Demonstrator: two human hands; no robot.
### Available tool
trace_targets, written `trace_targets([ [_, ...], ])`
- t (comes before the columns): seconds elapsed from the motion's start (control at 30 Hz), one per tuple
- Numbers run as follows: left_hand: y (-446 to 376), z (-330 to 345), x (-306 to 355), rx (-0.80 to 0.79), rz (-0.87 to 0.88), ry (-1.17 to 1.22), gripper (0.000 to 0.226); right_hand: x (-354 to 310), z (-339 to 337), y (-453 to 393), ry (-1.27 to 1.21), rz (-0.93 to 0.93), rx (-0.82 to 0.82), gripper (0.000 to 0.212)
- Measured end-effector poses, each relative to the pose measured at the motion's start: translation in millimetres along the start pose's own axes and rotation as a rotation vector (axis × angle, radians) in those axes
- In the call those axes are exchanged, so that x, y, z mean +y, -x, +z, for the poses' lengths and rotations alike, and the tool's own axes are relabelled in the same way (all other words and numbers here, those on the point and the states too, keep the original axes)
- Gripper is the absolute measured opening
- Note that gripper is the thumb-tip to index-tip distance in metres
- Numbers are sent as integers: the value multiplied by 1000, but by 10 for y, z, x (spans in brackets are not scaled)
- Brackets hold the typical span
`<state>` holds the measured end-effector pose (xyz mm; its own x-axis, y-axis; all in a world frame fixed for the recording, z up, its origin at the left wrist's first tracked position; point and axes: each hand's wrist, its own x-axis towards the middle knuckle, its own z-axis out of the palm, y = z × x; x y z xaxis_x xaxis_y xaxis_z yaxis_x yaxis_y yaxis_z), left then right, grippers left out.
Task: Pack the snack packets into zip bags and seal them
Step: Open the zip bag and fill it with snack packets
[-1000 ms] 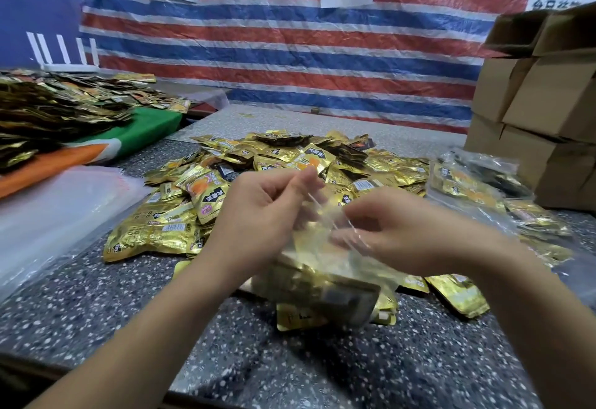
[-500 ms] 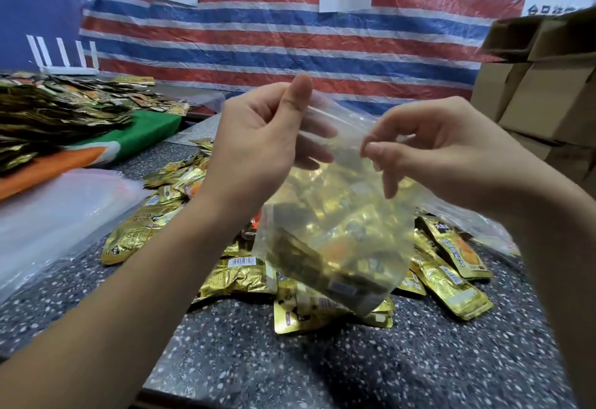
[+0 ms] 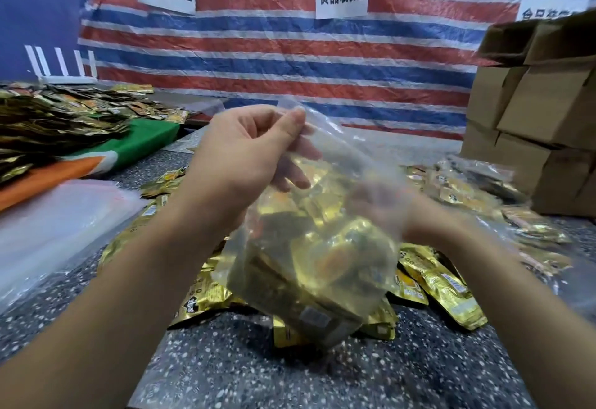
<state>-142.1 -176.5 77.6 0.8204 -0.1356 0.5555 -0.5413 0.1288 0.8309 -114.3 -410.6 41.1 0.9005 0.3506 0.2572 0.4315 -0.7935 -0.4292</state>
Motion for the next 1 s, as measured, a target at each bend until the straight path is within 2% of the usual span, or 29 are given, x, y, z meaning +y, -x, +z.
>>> trace_targets([
  [0.07, 4, 6, -40, 24, -5, -21, 23, 56, 151, -42, 231, -55, -194, 20],
  [0.13, 4, -23, -103, 44, -43, 10, 20, 122, 318, -78, 366, -94, -279, 35],
  [0.2, 0, -79, -176, 70, -69, 40, 20, 221, 441, -76, 483, -99, -174, 39],
  [0.27, -4, -125, -253, 96, -74, 29, 19, 275, 468, -55, 521, -95, -121, 55],
  [0.33, -11, -152, -317, 123, -84, 10, 18, 256, 452, -59, 495, -99, -149, 62],
  [0.47, -32, -166, -396, 162, -115, 3, 16, 162, 370, -144, 647, -46, -208, 74],
  [0.53, -29, -152, -425, 148, -125, 11, 15, 89, 303, -174, 625, -5, -239, 71],
  [0.6, -23, -130, -454, 125, -149, 22, 14, 6, 264, -160, 520, 18, -316, 54],
  [0.7, -22, -118, -487, 101, -176, 25, 11, -42, 208, -109, 350, 39, -359, 12],
  [0.8, -23, -137, -497, 72, -172, 8, 9, -11, -5, 12, 36, 88, -242, 15],
  [0.9, -14, -147, -499, 20, -164, -4, 7, 53, -217, 69, -343, 254, 5, 55],
  [1.0, 0, -131, -501, -36, -159, -10, 6, 46, -364, 53, -722, 369, 200, 58],
])
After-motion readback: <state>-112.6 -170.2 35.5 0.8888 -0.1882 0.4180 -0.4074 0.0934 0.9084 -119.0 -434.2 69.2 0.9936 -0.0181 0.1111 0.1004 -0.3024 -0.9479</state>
